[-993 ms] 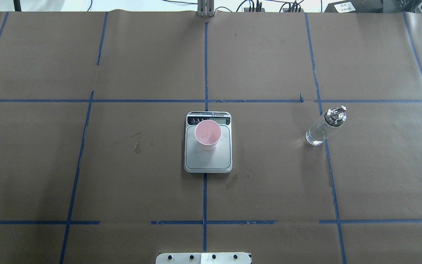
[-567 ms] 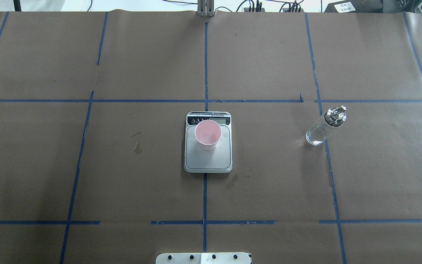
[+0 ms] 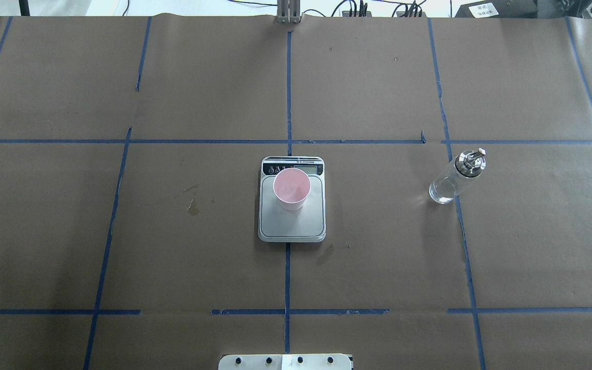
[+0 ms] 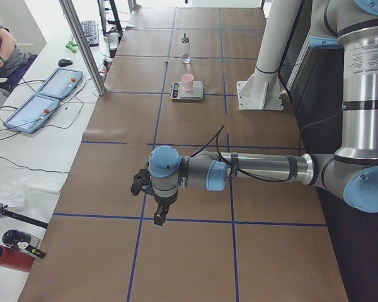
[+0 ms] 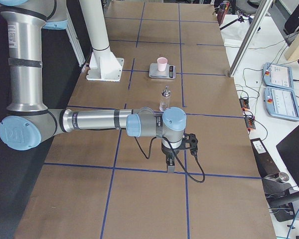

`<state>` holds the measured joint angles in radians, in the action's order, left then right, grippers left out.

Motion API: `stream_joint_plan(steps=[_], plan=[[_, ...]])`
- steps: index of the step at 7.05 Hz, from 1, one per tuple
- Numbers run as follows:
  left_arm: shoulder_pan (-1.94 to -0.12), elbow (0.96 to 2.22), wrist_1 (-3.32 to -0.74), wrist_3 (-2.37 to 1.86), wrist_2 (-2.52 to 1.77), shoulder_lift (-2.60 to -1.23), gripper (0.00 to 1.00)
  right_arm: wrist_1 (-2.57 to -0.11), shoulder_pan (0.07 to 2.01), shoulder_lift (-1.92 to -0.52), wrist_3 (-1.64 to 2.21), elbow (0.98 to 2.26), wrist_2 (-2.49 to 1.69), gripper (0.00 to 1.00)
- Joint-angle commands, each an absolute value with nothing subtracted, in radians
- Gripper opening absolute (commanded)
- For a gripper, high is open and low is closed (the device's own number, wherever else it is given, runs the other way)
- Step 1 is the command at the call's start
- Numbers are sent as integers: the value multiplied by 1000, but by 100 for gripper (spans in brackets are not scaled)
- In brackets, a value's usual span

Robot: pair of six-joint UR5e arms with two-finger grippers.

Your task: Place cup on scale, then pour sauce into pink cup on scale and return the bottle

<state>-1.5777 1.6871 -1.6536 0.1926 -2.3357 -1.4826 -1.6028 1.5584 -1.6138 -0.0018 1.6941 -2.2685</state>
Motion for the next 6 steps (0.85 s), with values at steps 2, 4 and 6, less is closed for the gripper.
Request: stream_joint_plan(steps=[2, 4, 6], plan=[[-1578, 1686, -1654, 192, -2336, -1483, 100, -1603, 1548, -1623, -11, 1684, -2353, 100], [-1577, 1684, -1651, 193, -2336, -1474, 100, -1598, 1546, -1640, -2, 1686, -2350, 100], [-1578, 1689, -1651, 193, -2336, -1460, 100, -1598, 1546, -1640, -9, 1686, -2352, 100]])
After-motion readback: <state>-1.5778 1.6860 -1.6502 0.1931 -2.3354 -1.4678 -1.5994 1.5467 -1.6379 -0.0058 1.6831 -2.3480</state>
